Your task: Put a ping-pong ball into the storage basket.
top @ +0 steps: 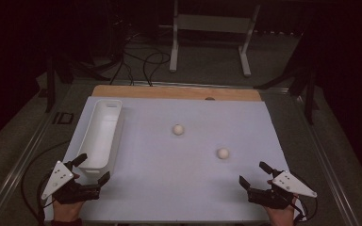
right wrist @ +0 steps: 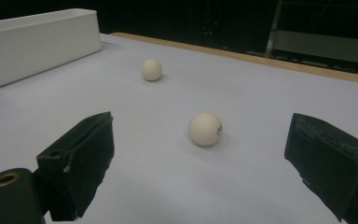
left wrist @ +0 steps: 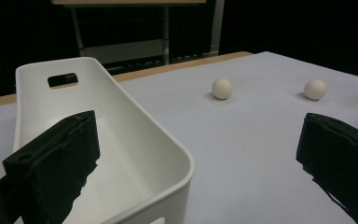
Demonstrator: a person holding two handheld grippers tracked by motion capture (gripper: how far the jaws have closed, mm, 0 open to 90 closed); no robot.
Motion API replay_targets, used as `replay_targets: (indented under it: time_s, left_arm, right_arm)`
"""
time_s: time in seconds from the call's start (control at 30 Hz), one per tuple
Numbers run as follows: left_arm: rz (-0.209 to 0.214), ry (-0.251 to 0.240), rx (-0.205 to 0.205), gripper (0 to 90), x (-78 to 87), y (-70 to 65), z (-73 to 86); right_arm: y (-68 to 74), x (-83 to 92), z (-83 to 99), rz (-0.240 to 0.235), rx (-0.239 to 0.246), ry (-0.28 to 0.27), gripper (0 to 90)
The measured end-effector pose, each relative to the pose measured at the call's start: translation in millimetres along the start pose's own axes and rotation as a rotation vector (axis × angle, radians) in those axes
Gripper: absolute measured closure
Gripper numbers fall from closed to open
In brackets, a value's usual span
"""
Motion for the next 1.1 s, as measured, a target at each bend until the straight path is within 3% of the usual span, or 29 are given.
replay_targets:
  time_s: [0.8, 1.1]
  left_arm:
    - [-0.019, 0.003, -0.002, 0.0, -6.3, -0.9, 1.9]
    - [-0.026, 0.003, 0.007, 0.0, -6.0, 0.6, 3.0]
  right_arm:
    - [5.3, -6.8, -0.3, 0.002, -0.004, 0.038, 7.3]
    - [7.8, -6.6, -8.7, 0.01, -0.004, 0.059, 7.3]
Point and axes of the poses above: each handheld gripper's, and its own axes: x roughly backward along the jaws, z roughly out of its underside, y roughly to its left, the point moved 10 cm from there along -x, roughly forward along the jaws, and after that the axes turned 4 degrees about x, right-handed, at the moved point
